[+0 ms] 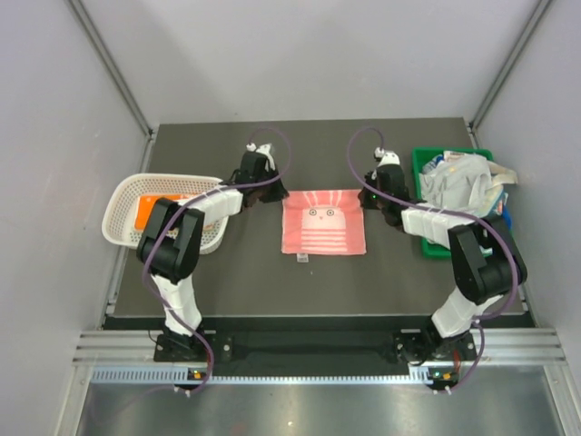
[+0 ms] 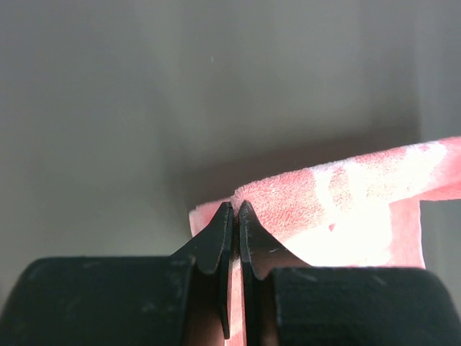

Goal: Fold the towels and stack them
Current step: Fold the towel

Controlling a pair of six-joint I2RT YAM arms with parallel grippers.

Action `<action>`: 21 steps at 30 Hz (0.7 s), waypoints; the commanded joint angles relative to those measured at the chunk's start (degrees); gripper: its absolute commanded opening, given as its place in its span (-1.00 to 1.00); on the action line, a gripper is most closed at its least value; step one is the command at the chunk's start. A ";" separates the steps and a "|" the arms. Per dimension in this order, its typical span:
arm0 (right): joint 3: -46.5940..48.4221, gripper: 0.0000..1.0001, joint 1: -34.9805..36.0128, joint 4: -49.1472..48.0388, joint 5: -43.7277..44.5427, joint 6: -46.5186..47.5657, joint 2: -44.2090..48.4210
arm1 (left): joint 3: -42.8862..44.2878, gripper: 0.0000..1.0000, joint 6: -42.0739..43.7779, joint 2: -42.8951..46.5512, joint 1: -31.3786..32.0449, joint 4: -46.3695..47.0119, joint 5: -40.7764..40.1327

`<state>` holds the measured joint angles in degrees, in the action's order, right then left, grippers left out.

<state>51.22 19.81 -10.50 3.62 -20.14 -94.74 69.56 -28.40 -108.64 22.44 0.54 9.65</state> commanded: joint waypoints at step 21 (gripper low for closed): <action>-18.00 -0.98 0.49 -6.20 -1.16 -4.64 16.16 | -19.11 -1.00 -0.87 15.12 1.56 7.81 4.41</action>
<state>34.26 20.27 -14.50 0.27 -24.36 -81.12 51.88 -29.69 -96.57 24.14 6.48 15.44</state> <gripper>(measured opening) 0.031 0.070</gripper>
